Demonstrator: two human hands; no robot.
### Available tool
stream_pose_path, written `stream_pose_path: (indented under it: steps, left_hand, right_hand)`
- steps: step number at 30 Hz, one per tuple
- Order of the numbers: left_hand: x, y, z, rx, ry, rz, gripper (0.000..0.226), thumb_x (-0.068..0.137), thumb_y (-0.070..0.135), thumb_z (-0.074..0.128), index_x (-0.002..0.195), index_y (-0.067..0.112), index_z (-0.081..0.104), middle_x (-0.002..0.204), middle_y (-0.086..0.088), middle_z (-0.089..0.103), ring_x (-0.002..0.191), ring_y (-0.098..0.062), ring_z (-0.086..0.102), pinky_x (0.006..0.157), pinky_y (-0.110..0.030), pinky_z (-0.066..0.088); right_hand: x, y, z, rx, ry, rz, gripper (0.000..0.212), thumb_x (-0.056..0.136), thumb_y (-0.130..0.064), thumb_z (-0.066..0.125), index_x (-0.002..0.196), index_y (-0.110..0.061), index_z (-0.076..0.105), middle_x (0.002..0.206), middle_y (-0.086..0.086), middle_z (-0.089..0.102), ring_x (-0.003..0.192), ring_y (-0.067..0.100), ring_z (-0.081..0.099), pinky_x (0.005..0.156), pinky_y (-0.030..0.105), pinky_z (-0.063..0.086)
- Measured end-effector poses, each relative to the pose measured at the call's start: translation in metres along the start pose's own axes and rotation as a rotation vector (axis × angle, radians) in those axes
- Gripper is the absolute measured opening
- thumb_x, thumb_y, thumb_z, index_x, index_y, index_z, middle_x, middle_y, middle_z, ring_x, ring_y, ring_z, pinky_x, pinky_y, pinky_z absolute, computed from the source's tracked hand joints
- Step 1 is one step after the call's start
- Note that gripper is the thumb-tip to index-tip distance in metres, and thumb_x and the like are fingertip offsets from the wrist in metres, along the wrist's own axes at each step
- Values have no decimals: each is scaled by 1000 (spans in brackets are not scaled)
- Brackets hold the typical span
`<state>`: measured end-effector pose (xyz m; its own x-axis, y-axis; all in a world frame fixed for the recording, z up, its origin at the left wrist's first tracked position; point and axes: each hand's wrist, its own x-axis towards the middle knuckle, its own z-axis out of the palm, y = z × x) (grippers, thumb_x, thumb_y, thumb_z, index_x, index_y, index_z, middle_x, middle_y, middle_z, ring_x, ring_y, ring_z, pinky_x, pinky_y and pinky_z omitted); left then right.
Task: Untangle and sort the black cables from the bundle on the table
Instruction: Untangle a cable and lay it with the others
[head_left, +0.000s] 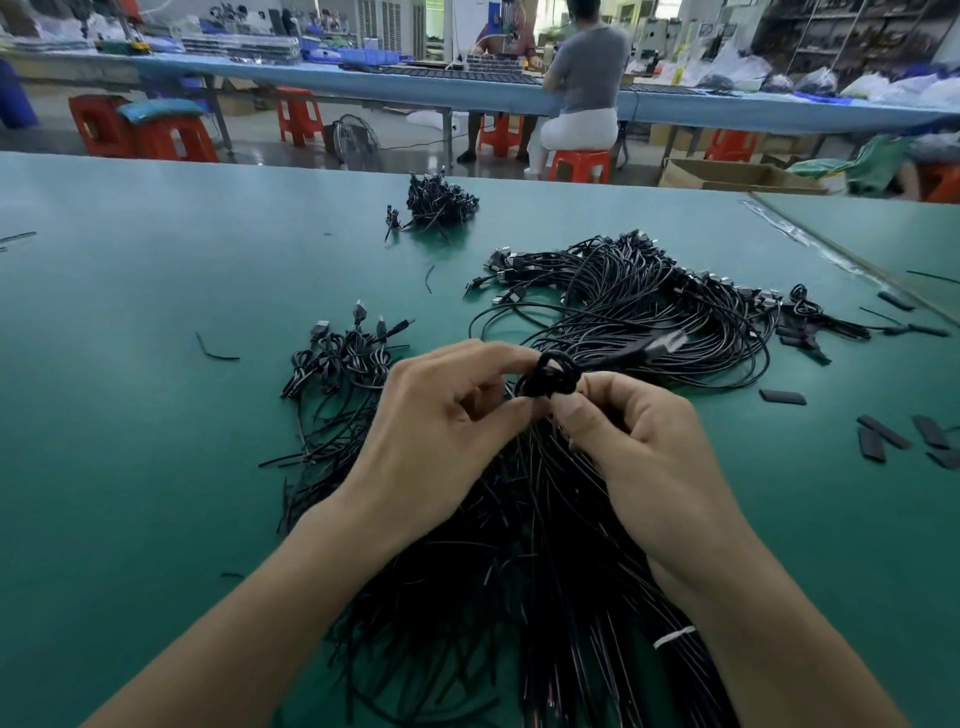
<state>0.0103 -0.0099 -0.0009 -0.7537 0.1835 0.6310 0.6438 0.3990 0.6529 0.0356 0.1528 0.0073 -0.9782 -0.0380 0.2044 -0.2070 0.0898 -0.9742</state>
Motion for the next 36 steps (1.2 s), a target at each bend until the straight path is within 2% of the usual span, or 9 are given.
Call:
stream_pose_path:
  steps: [5,10,15,18,19,24,26,33,36]
  left_hand:
    - [-2,5,-1,18,-12,26,26,86,12,77,108,26,76,79,15,68,66,-2,62,61,-7,43]
    - [-3,8,-1,-72,-71,-159,33,87,16,56,106,32,77,74,8,70,65,-19,67,58,-40,55]
    - [4,12,1,-592,-141,-498,36,90,47,60,83,16,77,81,-11,74,75,-17,70,74,-35,62]
    - [2,6,2,-484,-114,-420,12,76,30,83,81,26,73,79,-8,74,72,-13,68,71,-26,57]
    - [2,4,1,-494,-104,-424,21,72,20,86,84,30,71,81,-6,75,72,-12,69,70,-23,56]
    - [5,1,-6,-502,-156,-344,38,70,14,83,96,36,66,87,1,77,70,-8,69,69,-18,53]
    - [6,2,-9,-466,-157,-316,38,74,11,83,99,34,66,90,0,76,71,-10,70,71,-19,54]
    - [21,-12,-38,51,392,-189,56,83,4,76,127,32,54,101,20,64,94,3,68,82,-15,56]
    - [20,-27,-55,296,581,2,34,87,11,74,117,25,64,103,15,66,98,-4,64,89,-20,50]
  right_hand:
    - [0,-2,-4,80,-42,50,21,95,-12,62,75,-18,66,56,-17,59,53,-7,51,53,5,39]
    - [3,4,-7,-15,3,33,13,93,-15,66,82,-16,72,69,-9,67,65,1,56,62,14,47]
    - [2,8,-4,-233,49,23,14,93,-24,66,79,-21,70,66,-6,68,60,4,55,60,28,48]
    - [0,9,-2,-267,30,49,14,92,-27,68,81,-21,71,66,3,68,59,8,52,60,37,49]
    - [0,8,-2,-231,16,66,13,92,-28,68,82,-20,72,67,2,68,61,9,54,62,38,50]
    - [0,8,-4,-78,-27,131,11,92,-22,69,83,-18,72,62,-14,65,58,-6,56,58,13,44]
    - [0,7,-5,-85,-6,101,7,90,-21,71,84,-20,74,65,-9,66,61,-2,57,59,15,46]
    - [0,-1,-14,-189,-5,70,9,83,-30,71,92,-31,74,61,-15,54,58,5,50,56,15,45]
    - [0,-2,-14,-188,2,70,7,85,-29,70,85,-32,76,63,-13,58,57,4,49,57,19,46]
